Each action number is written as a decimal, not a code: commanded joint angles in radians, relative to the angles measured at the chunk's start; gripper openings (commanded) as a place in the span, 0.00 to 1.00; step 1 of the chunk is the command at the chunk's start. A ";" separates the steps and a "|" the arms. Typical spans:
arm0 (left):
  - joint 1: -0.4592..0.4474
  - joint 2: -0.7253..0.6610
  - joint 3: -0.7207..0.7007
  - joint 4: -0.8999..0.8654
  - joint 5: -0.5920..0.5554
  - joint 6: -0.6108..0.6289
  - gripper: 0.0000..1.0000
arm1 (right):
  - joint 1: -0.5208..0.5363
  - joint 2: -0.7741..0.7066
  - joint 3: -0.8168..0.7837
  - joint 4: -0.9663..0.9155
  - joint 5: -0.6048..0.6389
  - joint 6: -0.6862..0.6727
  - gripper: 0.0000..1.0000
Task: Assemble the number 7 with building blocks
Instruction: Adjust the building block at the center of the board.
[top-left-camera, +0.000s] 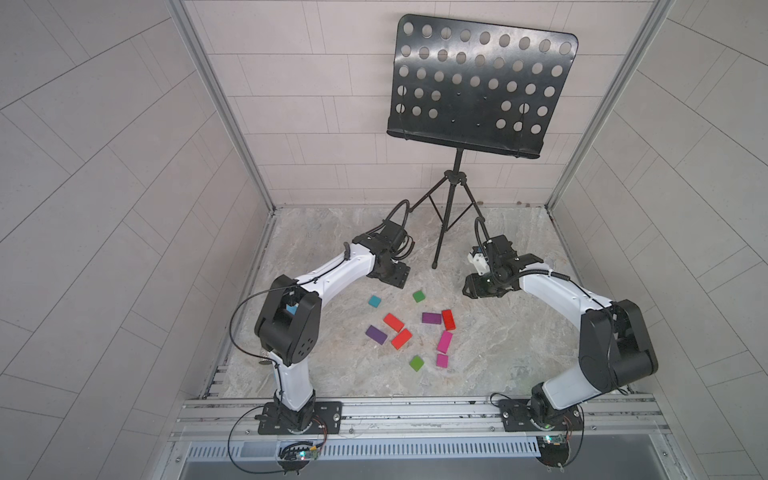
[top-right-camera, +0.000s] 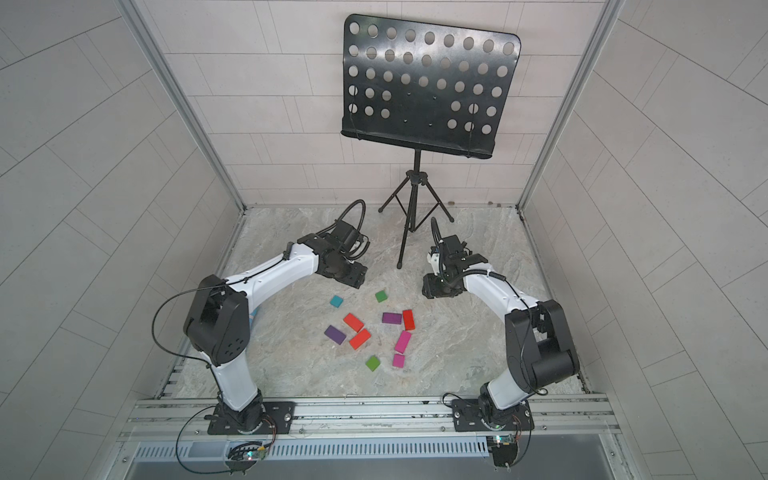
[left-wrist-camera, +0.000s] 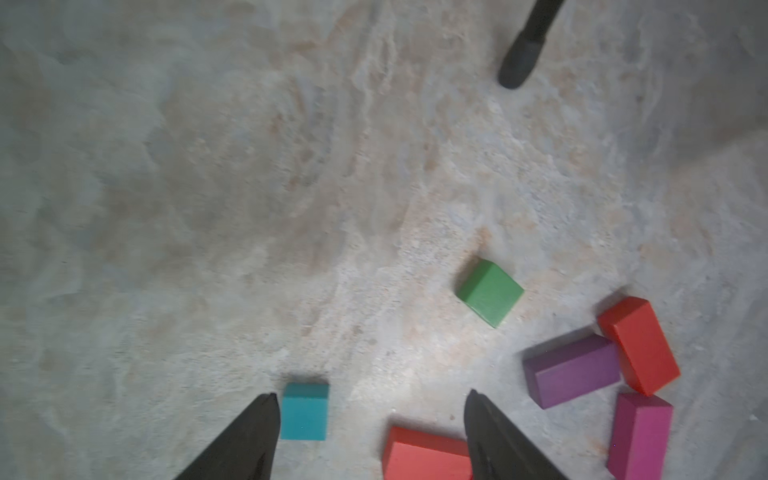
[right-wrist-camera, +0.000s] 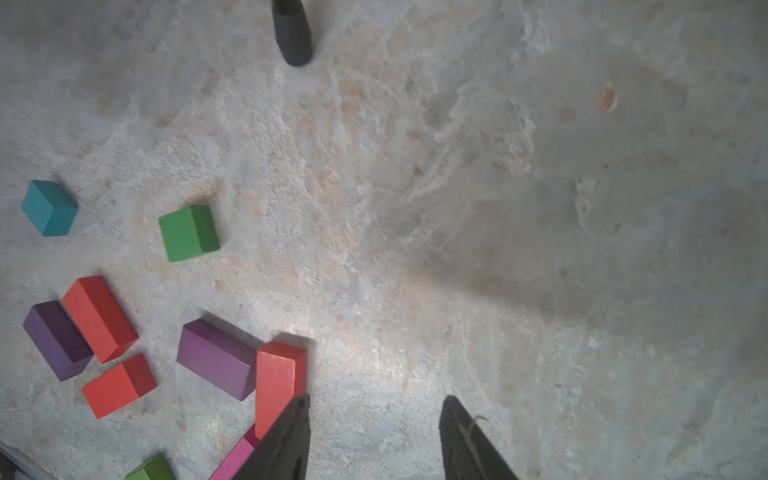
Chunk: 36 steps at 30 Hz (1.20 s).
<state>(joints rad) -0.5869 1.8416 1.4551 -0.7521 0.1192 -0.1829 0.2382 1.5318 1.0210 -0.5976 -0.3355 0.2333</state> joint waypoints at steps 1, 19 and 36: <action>-0.027 0.060 0.036 -0.087 0.065 -0.053 0.70 | -0.009 -0.036 -0.004 -0.023 0.053 0.029 0.54; -0.117 0.254 0.182 -0.100 0.134 -0.228 0.73 | -0.110 -0.127 -0.100 0.005 0.014 0.078 0.57; -0.136 0.358 0.315 -0.202 0.070 -0.326 0.74 | -0.122 -0.203 -0.197 0.022 0.019 0.100 0.59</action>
<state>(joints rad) -0.7162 2.1799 1.7321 -0.9115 0.2214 -0.4816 0.1184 1.3582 0.8387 -0.5758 -0.3180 0.3233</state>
